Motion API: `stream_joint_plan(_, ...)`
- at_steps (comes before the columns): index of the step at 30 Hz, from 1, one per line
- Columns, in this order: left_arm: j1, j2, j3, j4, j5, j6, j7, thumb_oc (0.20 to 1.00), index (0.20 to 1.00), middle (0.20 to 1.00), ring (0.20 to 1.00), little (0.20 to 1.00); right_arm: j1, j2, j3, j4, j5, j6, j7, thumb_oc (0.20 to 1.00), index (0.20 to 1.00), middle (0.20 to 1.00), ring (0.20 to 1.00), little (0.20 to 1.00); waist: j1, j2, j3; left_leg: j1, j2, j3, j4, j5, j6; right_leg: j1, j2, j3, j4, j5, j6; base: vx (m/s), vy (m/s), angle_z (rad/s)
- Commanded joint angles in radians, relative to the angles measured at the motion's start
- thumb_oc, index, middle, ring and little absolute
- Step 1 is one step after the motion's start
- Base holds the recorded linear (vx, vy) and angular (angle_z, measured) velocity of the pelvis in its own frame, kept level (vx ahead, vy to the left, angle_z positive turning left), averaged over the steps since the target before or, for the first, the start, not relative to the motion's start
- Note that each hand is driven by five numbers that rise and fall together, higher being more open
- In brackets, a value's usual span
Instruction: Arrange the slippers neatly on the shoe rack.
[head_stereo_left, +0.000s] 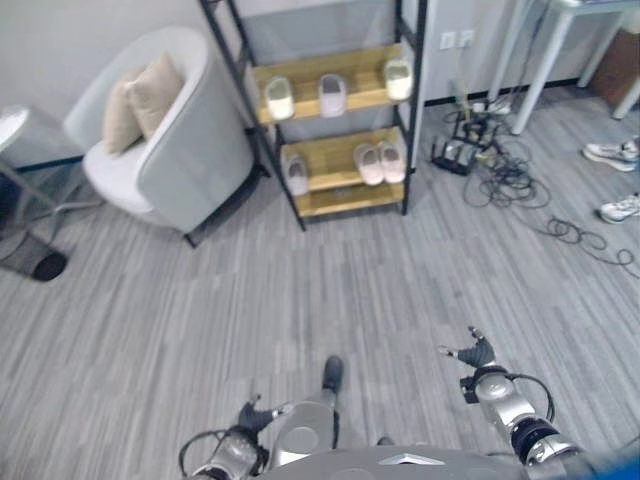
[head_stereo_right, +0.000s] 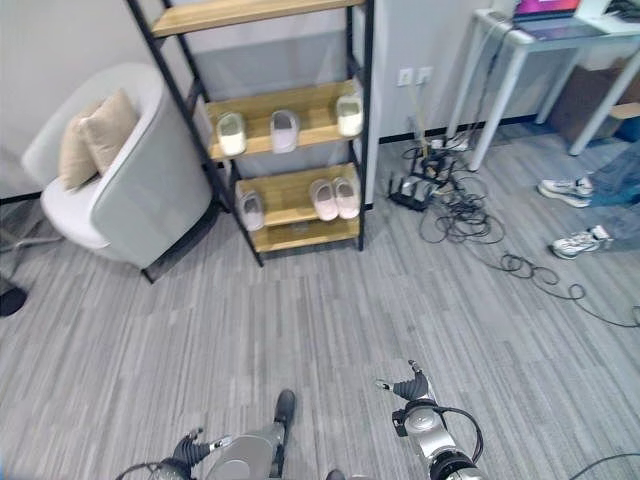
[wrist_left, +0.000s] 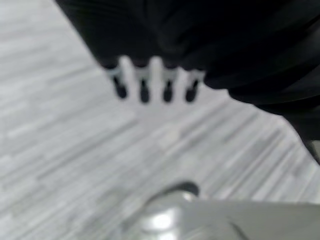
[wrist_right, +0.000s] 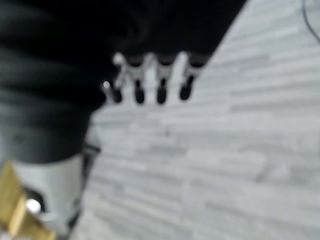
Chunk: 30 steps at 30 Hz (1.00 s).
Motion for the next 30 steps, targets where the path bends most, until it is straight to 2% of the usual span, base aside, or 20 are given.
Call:
stream_joint_plan(1,-0.006,0.002,-0.012,-0.028,-0.011,0.004,0.043,1.0,1.0,1.0,1.0,1.0,-0.036,0.024,-0.015,-0.05,-0.009,-0.043,-0.014,1.0,1.0,1.0,1.0,1.0,0.031,-0.016,-0.013,0.009,0.047,-0.046,0.038,-0.145,-0.041,-0.016,-0.195,0.059,0.164,0.213,0.145,0.3,0.308,0.19)
stream_joint_plan(2,-0.005,0.003,-0.01,-0.031,-0.011,0.004,0.044,1.0,1.0,1.0,1.0,1.0,-0.035,0.028,-0.013,-0.048,-0.011,-0.044,-0.014,1.0,1.0,1.0,1.0,1.0,0.031,-0.017,-0.009,0.026,0.034,-0.043,0.042,-0.16,-0.026,-0.046,-0.208,0.071,0.242,0.278,0.156,0.35,0.388,0.38)
stream_joint_plan(3,-0.011,0.007,-0.012,-0.044,-0.006,0.007,0.049,1.0,1.0,1.0,1.0,1.0,-0.033,0.034,-0.012,-0.047,-0.008,-0.045,-0.015,1.0,1.0,1.0,1.0,1.0,0.014,0.001,0.005,0.077,0.02,-0.056,0.04,-0.185,0.008,-0.114,-0.216,0.089,0.413,0.399,0.152,0.39,0.392,0.38)
stream_joint_plan(4,-0.018,0.012,-0.014,-0.045,-0.002,0.012,0.053,1.0,1.0,1.0,1.0,1.0,-0.028,0.034,-0.014,-0.051,-0.009,-0.045,-0.016,1.0,1.0,1.0,1.0,1.0,0.009,0.009,0.012,0.101,0.016,-0.056,0.034,-0.197,0.021,-0.138,-0.22,0.089,0.463,0.417,0.151,0.4,0.347,0.37)
stream_joint_plan(5,-0.023,0.016,-0.01,-0.049,-0.008,0.013,0.057,1.0,1.0,1.0,1.0,1.0,-0.022,0.036,-0.015,-0.057,-0.007,-0.045,-0.016,1.0,1.0,1.0,1.0,1.0,0.002,0.018,0.016,0.127,0.018,-0.064,0.023,-0.205,0.032,-0.176,-0.22,0.082,0.517,0.409,0.144,0.36,0.203,0.34)
stream_joint_plan(7,-0.032,0.022,0.002,-0.058,-0.032,0.013,0.064,1.0,1.0,1.0,1.0,1.0,-0.005,0.037,-0.006,-0.059,-0.012,-0.043,-0.015,1.0,1.0,1.0,1.0,1.0,-0.016,0.031,0.028,0.197,0.015,-0.092,-0.003,-0.225,0.039,-0.25,-0.202,0.061,0.523,0.335,0.122,0.43,0.115,0.23)
stream_joint_plan(8,-0.037,0.026,0.005,-0.071,-0.049,0.004,0.077,1.0,1.0,1.0,1.0,1.0,0.014,0.037,0.006,-0.059,-0.023,-0.038,-0.011,1.0,1.0,1.0,1.0,1.0,-0.043,0.036,0.041,0.261,0.012,-0.137,-0.024,-0.244,0.035,-0.315,-0.149,0.055,0.433,0.259,0.101,0.38,0.025,0.26)
stream_joint_plan(9,-0.037,0.026,0.005,-0.071,-0.049,0.004,0.077,1.0,1.0,1.0,1.0,1.0,0.014,0.037,0.006,-0.059,-0.023,-0.038,-0.011,1.0,1.0,1.0,1.0,1.0,-0.044,0.037,0.041,0.261,0.013,-0.138,-0.025,-0.243,0.034,-0.314,-0.148,0.053,0.43,0.262,0.101,0.39,-0.017,0.45)
stream_joint_plan(12,-0.038,0.021,0.002,-0.089,-0.056,-0.007,0.081,1.0,1.0,1.0,1.0,1.0,0.043,0.034,0.008,-0.058,-0.021,-0.033,-0.012,1.0,1.0,1.0,1.0,1.0,-0.082,0.027,0.055,0.342,0.006,-0.189,-0.064,-0.274,0.015,-0.355,-0.089,0.079,0.177,0.265,0.115,0.3,-0.07,0.84)
stream_joint_plan(14,-0.039,0.017,-0.006,-0.086,-0.055,-0.013,0.074,1.0,1.0,1.0,1.0,1.0,0.06,0.03,0.007,-0.052,-0.012,-0.033,-0.005,1.0,1.0,1.0,1.0,1.0,-0.111,0.025,0.056,0.387,0.005,-0.22,-0.056,-0.308,-0.001,-0.386,-0.059,0.09,0.08,0.294,0.13,0.42,-0.121,0.34)
stream_joint_plan(16,-0.037,0.017,-0.012,-0.08,-0.038,-0.009,0.067,1.0,1.0,1.0,1.0,1.0,0.07,0.028,0.004,-0.038,0.0,-0.043,-0.007,1.0,1.0,1.0,1.0,1.0,-0.116,0.019,0.042,0.38,-0.009,-0.26,0.009,-0.328,-0.011,-0.335,-0.036,0.144,0.046,0.269,0.104,0.35,-0.131,0.74)
stream_joint_plan(18,-0.018,0.015,0.012,-0.076,-0.053,-0.011,0.064,1.0,1.0,1.0,1.0,1.0,0.069,0.024,-0.004,-0.03,0.015,-0.049,0.0,1.0,1.0,1.0,1.0,1.0,-0.099,0.027,0.026,0.356,-0.012,-0.254,0.114,-0.315,-0.039,-0.295,-0.029,0.134,0.045,0.253,0.074,0.26,-0.072,1.43)
stream_joint_plan(20,-0.009,0.008,0.043,-0.069,-0.109,-0.012,0.057,1.0,1.0,1.0,1.0,1.0,0.053,0.017,-0.008,-0.037,0.027,-0.063,0.001,1.0,1.0,1.0,1.0,1.0,-0.088,0.024,0.04,0.245,-0.012,-0.22,0.317,-0.264,-0.075,-0.242,-0.043,0.114,0.029,0.234,0.057,0.12,-0.017,1.1)
stream_joint_plan(22,-0.009,0.009,0.065,-0.063,-0.133,-0.006,0.066,1.0,1.0,1.0,1.0,1.0,0.035,0.009,-0.013,-0.043,0.032,-0.061,-0.004,1.0,1.0,1.0,1.0,1.0,-0.079,0.012,0.054,0.142,0.021,-0.129,0.414,-0.247,-0.078,-0.212,-0.065,0.087,0.031,0.206,0.036,0.06,-0.006,0.15)
stream_joint_plan(24,-0.003,0.006,0.079,-0.056,-0.137,-0.004,0.087,1.0,1.0,1.0,1.0,1.0,0.027,0.005,-0.012,-0.048,0.035,-0.065,-0.02,1.0,1.0,1.0,1.0,1.0,-0.066,0.003,0.051,0.112,0.079,-0.058,0.356,-0.288,-0.062,-0.178,-0.077,0.063,0.018,0.18,0.037,0.15,0.039,0.36)
stream_joint_plan(25,0.005,0.002,0.088,-0.043,-0.145,-0.004,0.095,1.0,1.0,1.0,1.0,1.0,0.023,0.002,-0.011,-0.051,0.037,-0.069,-0.023,1.0,1.0,1.0,1.0,1.0,-0.058,-0.004,0.045,0.107,0.096,-0.056,0.3,-0.307,-0.059,-0.164,-0.083,0.06,0.011,0.17,0.042,0.3,0.152,0.32)
stream_joint_plan(26,0.018,-0.003,0.106,-0.013,-0.169,-0.004,0.113,1.0,1.0,1.0,1.0,1.0,0.013,-0.003,-0.004,-0.058,0.03,-0.075,-0.028,1.0,1.0,1.0,1.0,1.0,-0.043,-0.008,0.033,0.115,0.159,-0.098,0.167,-0.25,-0.085,-0.14,-0.087,0.062,0.011,0.144,0.05,0.32,0.222,0.08)
stream_joint_plan(28,0.018,-0.003,0.128,0.001,-0.205,-0.007,0.125,1.0,1.0,1.0,1.0,1.0,0.017,-0.013,0.012,-0.077,0.013,-0.077,-0.03,1.0,1.0,1.0,1.0,1.0,-0.03,-0.006,0.03,0.117,0.243,-0.155,0.05,-0.149,-0.114,-0.118,-0.089,0.074,0.013,0.123,0.057,0.31,0.299,-0.31)
stream_joint_plan(29,0.012,-0.007,0.14,0.005,-0.243,-0.013,0.13,1.0,1.0,1.0,1.0,1.0,0.025,-0.025,0.013,-0.095,0.011,-0.082,-0.032,1.0,1.0,1.0,1.0,1.0,-0.03,-0.004,0.034,0.094,0.313,-0.163,-0.017,-0.073,-0.134,-0.086,-0.108,0.074,-0.003,0.107,0.072,0.27,0.357,-0.3)
stream_joint_plan(30,0.011,-0.009,0.144,0.006,-0.247,-0.013,0.129,1.0,1.0,1.0,1.0,1.0,0.031,-0.024,0.01,-0.099,0.015,-0.08,-0.031,1.0,1.0,1.0,1.0,1.0,-0.031,-0.003,0.034,0.093,0.329,-0.134,-0.034,-0.058,-0.141,-0.073,-0.119,0.076,-0.014,0.107,0.077,0.19,0.293,-0.22)
